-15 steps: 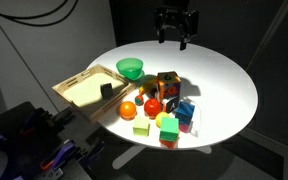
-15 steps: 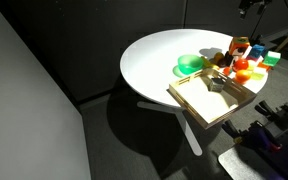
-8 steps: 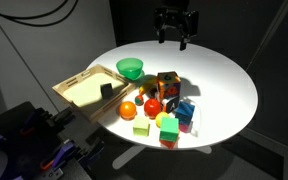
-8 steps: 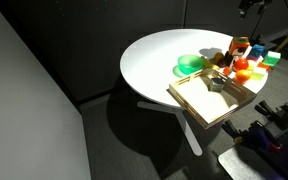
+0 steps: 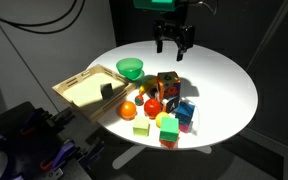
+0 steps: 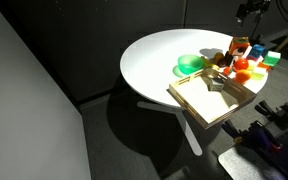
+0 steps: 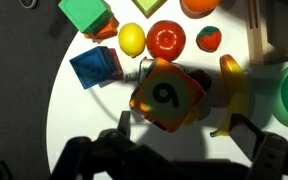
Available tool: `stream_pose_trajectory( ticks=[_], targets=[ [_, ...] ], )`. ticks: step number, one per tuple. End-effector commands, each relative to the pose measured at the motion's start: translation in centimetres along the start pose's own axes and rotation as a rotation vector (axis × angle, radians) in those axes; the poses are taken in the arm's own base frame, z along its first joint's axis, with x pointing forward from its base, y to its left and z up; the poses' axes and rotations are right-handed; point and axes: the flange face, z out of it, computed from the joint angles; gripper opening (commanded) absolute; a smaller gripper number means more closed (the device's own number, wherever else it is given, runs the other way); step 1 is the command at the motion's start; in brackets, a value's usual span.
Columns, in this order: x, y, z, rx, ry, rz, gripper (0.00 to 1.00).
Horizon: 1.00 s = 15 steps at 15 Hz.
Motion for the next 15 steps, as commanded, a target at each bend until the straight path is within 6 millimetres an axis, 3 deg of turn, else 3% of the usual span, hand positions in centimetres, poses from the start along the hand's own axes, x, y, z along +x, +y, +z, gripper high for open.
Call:
stream_pose_trajectory(
  ticks=[1,6,15],
  targets=[
    [1.4,0.1,2.5,-0.002,-0.032,-0.005,1.0],
    [2.0,0.0,4.8,-0.013,-0.075,-0.013,1.0],
    [2.6,0.1,4.3,-0.005,0.004,0.141,1.0]
  ],
)
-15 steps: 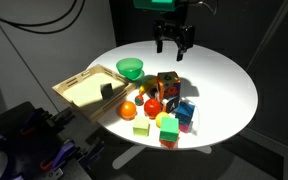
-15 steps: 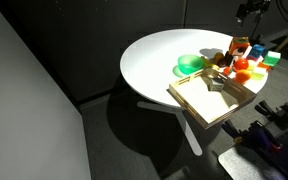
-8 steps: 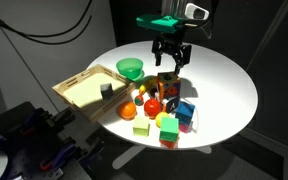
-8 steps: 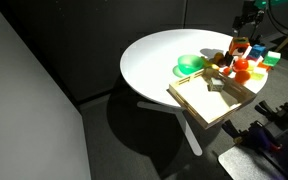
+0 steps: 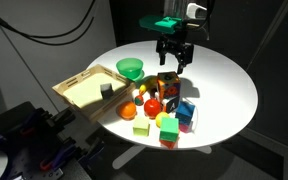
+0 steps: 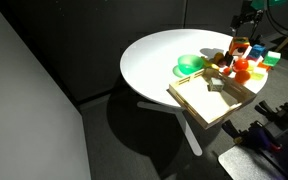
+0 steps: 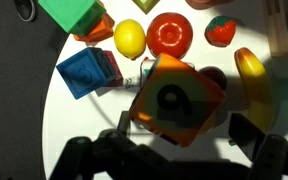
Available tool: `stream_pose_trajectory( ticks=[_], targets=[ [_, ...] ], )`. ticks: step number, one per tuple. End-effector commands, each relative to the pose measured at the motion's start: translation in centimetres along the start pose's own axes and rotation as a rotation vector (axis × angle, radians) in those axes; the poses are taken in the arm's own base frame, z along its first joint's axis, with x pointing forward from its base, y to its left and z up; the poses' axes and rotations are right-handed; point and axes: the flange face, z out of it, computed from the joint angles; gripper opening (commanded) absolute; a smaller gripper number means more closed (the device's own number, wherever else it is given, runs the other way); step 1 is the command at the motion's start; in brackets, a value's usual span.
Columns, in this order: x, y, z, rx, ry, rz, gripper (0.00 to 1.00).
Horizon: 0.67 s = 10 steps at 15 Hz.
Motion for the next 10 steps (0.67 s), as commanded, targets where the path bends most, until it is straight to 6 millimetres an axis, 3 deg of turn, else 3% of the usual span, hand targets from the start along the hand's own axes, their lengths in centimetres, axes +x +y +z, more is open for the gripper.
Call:
stream_pose_trajectory(
  ticks=[1,10],
  targets=[
    [0.57,0.13,-0.69,0.017,0.041,0.098,1.0],
    [0.78,-0.2,-0.21,0.066,0.062,0.362,1.0]
  ],
)
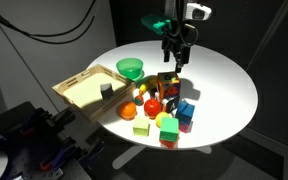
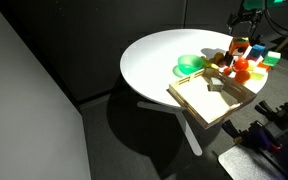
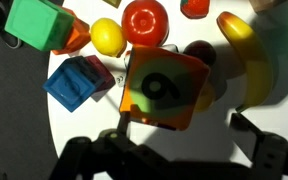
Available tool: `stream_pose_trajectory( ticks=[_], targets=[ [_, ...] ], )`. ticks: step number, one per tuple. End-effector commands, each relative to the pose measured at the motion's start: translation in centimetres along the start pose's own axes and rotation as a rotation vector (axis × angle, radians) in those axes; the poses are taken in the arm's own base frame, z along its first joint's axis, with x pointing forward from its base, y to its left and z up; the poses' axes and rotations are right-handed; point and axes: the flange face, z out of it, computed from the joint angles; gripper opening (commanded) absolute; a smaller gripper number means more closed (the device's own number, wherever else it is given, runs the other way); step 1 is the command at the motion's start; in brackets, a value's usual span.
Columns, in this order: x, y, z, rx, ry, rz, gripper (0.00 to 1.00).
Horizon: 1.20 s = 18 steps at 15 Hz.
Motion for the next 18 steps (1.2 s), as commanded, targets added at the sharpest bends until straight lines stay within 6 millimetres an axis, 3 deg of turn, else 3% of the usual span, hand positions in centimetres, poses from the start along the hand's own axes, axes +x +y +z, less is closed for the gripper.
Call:
stream_pose_trajectory(
  ticks=[1,9,18],
  targets=[
    [0.2,0.0,0.0,0.019,0.012,0.093,1.0],
    [0.3,-0.2,-0.3,0.021,0.08,0.253,1.0],
    [-1.0,-0.4,0.1,0.021,0.055,0.294,1.0]
  ],
)
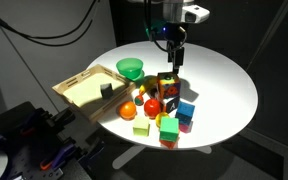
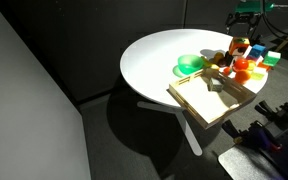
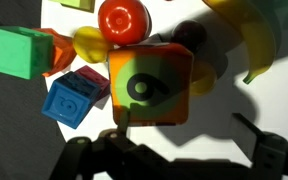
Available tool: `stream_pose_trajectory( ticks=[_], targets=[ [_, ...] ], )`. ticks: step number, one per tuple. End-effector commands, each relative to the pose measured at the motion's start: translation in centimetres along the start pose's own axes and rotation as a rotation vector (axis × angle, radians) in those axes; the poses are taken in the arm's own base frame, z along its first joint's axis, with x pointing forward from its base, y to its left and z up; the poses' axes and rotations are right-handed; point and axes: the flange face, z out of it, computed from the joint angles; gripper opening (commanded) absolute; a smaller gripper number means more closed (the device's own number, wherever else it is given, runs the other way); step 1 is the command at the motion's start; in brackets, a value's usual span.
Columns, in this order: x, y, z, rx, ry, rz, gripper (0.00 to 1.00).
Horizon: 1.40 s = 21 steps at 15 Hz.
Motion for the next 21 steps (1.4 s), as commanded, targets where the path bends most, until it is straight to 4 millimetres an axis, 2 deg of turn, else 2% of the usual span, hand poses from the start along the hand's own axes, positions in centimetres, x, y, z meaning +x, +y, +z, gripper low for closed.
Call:
stream_pose_trajectory(
  ticks=[1,9,21],
  targets=[
    [-0.8,0.7,-0.8,0.016,-0.005,0.028,1.0],
    [-2.0,2.7,-1.8,0.026,-0.012,0.035,1.0],
    [-2.9,3.2,0.1,0.011,-0.079,0.015,1.0]
  ],
)
